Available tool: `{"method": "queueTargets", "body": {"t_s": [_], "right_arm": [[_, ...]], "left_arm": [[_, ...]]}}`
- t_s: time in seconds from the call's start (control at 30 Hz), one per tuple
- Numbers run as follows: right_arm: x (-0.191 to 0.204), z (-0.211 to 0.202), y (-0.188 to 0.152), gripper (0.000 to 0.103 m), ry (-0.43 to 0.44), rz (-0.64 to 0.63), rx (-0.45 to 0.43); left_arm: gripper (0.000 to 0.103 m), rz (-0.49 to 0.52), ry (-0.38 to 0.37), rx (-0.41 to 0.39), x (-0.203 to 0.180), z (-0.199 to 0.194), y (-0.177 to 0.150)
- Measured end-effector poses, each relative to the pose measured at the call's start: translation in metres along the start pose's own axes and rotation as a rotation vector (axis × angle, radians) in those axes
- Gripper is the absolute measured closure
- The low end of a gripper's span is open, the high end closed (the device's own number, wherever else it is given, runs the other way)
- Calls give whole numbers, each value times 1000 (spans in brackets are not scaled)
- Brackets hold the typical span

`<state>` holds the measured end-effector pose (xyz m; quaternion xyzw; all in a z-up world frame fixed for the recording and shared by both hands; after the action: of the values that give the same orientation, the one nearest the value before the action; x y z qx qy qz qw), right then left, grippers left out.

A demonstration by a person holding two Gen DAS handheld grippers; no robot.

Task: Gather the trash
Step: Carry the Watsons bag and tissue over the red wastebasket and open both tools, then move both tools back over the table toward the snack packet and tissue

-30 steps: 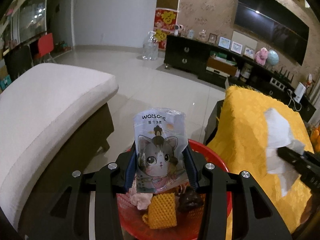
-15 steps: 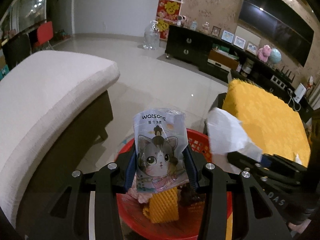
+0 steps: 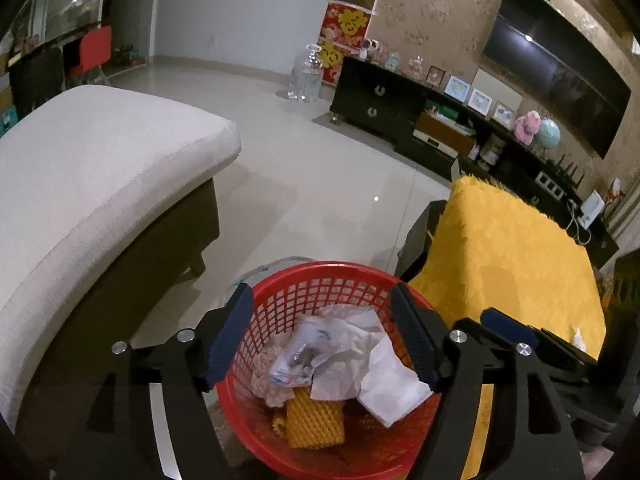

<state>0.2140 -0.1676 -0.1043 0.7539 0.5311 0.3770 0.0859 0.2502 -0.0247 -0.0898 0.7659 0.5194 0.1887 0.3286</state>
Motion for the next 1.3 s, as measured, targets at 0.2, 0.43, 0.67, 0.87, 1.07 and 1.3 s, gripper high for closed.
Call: {"method": "queueTargets", "body": {"t_s": [0.2,0.43,0.67,0.87,1.07,1.3], "right_arm": [[-11,-19,-5,38,-54,-29,-52],[-40,-44,-16,29,-138,-50,-105],[-93,-85,-37,28,-261,-48,-154],[-156,-131,-53,23,-386,-1,-204],[-234,-185,-71,23,-508,145,-275],[-300,-222,-86,19,-588,340,-321]], "left_arm": [[28,-3,7,-30,0,-5,4],[28,23,8,-25,-9,-2,3],[28,84,-15,-30,-37,0,3],[28,130,-22,-20,-61,5,0],[28,197,-48,-8,-98,12,-10],[26,302,-134,38,-158,23,-29]]}}
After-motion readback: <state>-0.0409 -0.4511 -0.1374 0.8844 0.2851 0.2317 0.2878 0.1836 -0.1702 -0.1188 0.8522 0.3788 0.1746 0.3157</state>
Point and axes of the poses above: each gripper's, at about its wrist camera, not at the fingertips, and z roughly the way its jaws point, x to its left, y to its top, the point moved 8 cm from there along z, roughly the way its jaws point, and after that the axes turned 13 degrees about z, right-handed, at the moved point
